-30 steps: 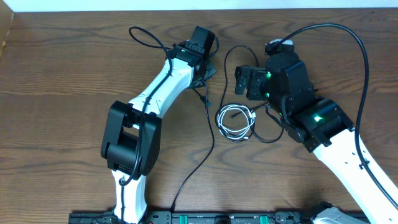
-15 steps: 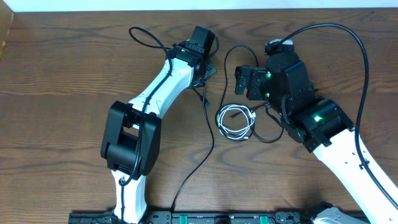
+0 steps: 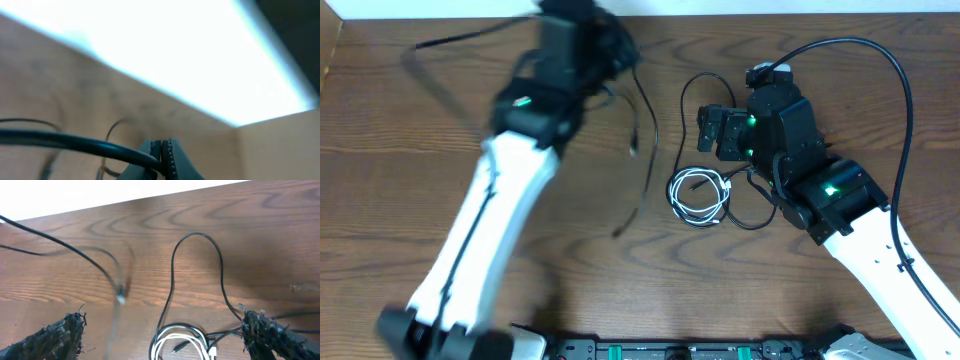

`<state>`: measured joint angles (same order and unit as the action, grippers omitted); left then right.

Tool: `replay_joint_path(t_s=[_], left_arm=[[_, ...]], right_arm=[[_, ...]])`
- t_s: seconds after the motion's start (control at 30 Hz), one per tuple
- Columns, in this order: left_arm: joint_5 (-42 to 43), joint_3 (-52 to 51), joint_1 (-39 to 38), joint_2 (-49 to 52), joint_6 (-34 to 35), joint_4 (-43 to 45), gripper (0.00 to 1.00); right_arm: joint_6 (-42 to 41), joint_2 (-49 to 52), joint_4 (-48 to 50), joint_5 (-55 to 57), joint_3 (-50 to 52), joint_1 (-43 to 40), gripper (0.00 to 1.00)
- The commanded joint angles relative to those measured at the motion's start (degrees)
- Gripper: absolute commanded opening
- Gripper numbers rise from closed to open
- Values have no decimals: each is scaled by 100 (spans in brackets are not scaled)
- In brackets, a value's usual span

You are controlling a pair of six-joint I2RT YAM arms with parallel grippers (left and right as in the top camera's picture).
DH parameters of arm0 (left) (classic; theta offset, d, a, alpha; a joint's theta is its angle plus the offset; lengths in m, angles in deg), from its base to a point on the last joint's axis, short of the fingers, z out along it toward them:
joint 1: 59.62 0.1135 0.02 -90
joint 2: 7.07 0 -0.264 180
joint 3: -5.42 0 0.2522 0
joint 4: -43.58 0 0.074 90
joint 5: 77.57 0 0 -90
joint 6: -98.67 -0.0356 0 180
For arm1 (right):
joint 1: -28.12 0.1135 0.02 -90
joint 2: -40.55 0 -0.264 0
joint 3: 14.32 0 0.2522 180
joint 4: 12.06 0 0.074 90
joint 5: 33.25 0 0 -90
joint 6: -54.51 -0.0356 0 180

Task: Untangle cables

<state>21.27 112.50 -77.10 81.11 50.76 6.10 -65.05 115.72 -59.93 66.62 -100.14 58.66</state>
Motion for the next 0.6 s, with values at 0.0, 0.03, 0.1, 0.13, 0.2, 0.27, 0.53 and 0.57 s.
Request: replay_joint_path(t_s=[0.0,0.03,0.1,0.13,0.2,0.27,0.53,0.57], left_arm=[[540,35,457,-299,-138,184,8],[553,35,581,-372,-138,251,8],[555,35,848,-476,-138,444,7],[560,35,1001,-503,-138,579,7],[621,37,1279,-511,-140,872,7],[752,39,1576,-490,-125,1191,7],[1172,216,2330,-402,-72,2264,7],[1169,313,2409,-374,-72,2286,8]], right_arm=[[-61,-26,9,7,-98,-13,99],[-61,-26,7,7,-98,-13,99],[-61,-26,4,7,-98,-13,99],[-61,-26,2,7,-98,-13,99],[-61,-26,-11,4,-98,-13,99],[-59,-26,-37,7,-98,-13,99],[-59,-26,-42,7,-96,-13,99],[-59,-26,-44,4,-96,-13,99]])
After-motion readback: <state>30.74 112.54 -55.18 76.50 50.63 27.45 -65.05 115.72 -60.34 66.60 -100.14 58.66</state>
